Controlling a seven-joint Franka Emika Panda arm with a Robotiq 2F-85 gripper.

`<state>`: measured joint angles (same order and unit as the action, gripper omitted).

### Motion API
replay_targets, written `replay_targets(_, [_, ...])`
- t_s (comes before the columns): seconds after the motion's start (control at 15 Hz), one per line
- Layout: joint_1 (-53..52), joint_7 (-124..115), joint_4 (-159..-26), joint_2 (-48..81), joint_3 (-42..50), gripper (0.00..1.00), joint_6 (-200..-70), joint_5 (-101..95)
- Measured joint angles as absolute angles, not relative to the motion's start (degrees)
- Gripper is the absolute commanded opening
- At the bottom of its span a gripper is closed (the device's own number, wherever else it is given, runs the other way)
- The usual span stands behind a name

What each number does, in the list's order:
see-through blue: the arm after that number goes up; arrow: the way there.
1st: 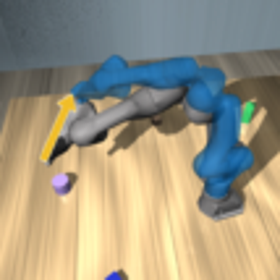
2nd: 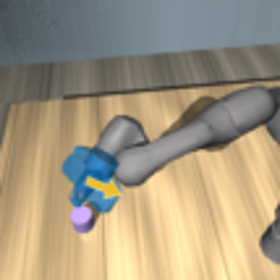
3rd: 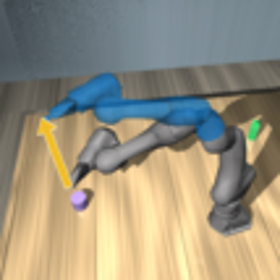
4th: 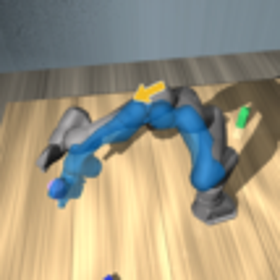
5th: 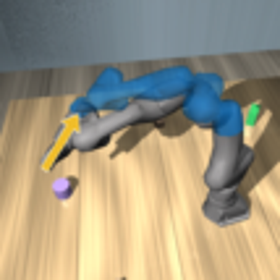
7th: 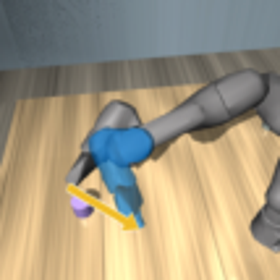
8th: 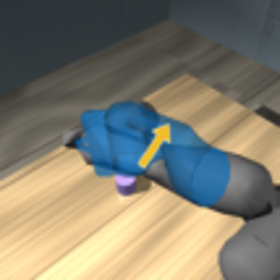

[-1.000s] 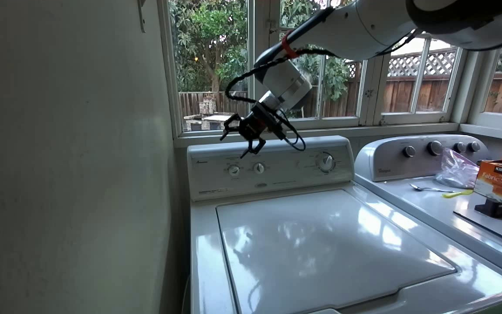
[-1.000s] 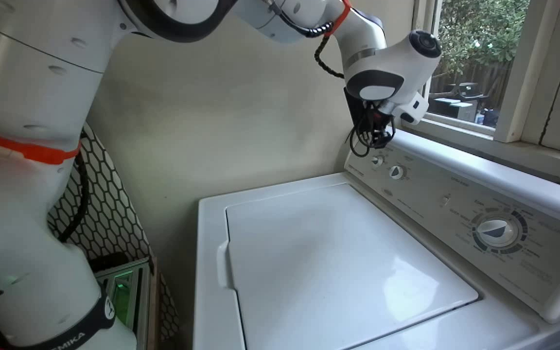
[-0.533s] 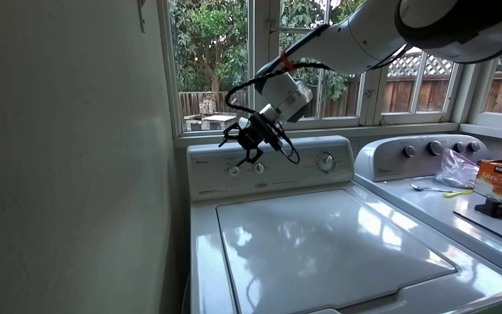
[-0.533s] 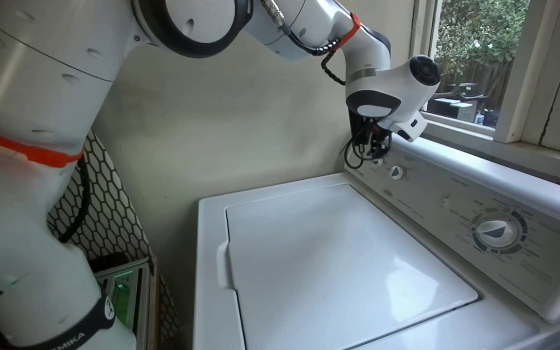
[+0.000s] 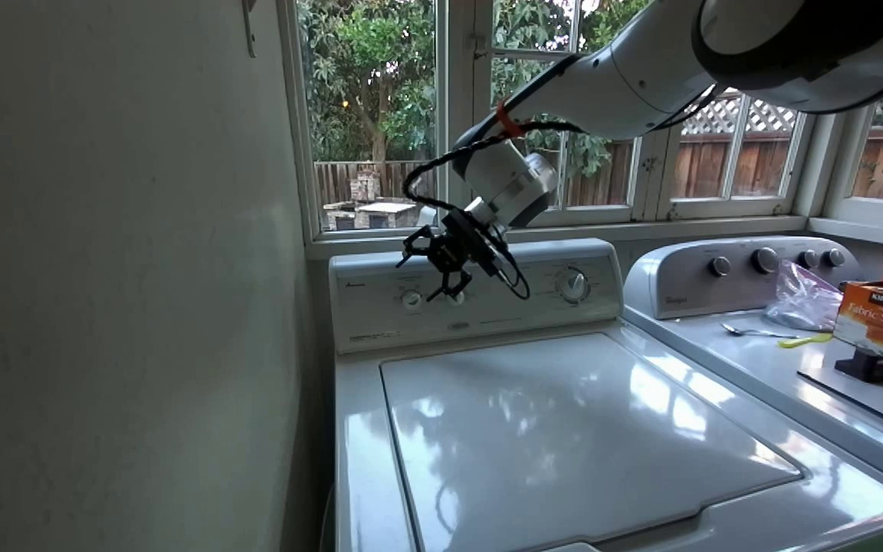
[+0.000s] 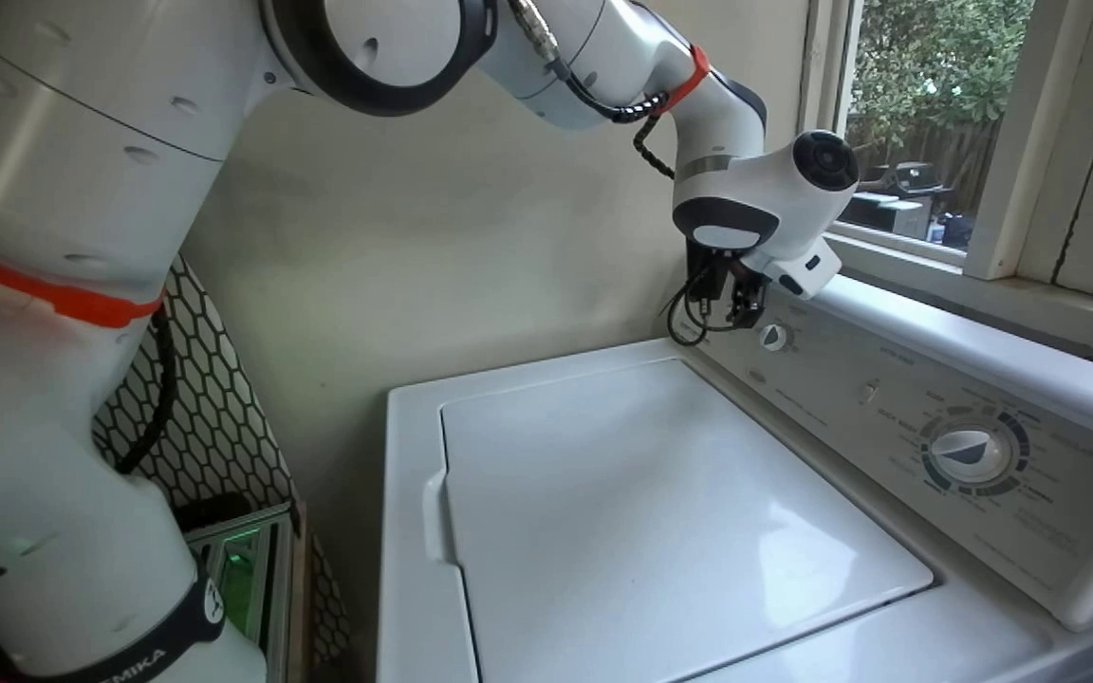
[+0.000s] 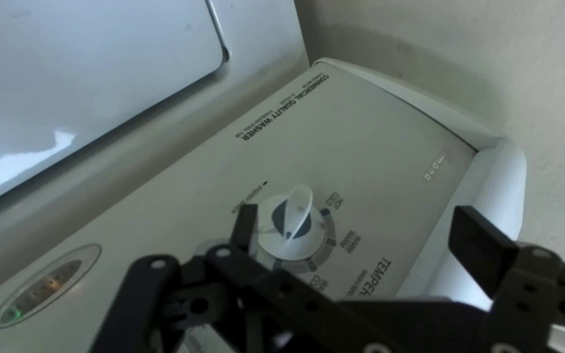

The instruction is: Turn the first left switch to the left

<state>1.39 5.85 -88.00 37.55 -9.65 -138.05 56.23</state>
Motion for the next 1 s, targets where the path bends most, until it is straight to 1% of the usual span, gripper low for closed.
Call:
replay_targets(0.4, [1.36,5.9,-90.18,37.65,-9.88,1.0,-140.64,61.76])
replay_targets(0.47, [1.36,5.9,-90.46,37.64,-9.86,0.98,-140.67,62.2])
replay_targets(0.53, [1.36,5.9,-90.71,37.64,-9.86,0.87,-140.67,62.66])
replay_targets(0.6, [1.36,5.93,-90.87,37.63,-9.86,0.8,-140.67,63.2])
replay_targets(0.67, [1.36,5.99,-90.99,37.63,-9.86,0.75,-140.67,63.84])
replay_targets(0.73, [1.36,6.01,-91.11,37.62,-9.84,0.65,-140.67,64.22])
replay_targets(0.87, [1.36,6.12,-91.29,37.61,-9.75,0.51,-140.73,64.92])
replay_targets(1.0, [1.35,6.13,-91.45,37.56,-9.55,0.34,-140.81,65.1])
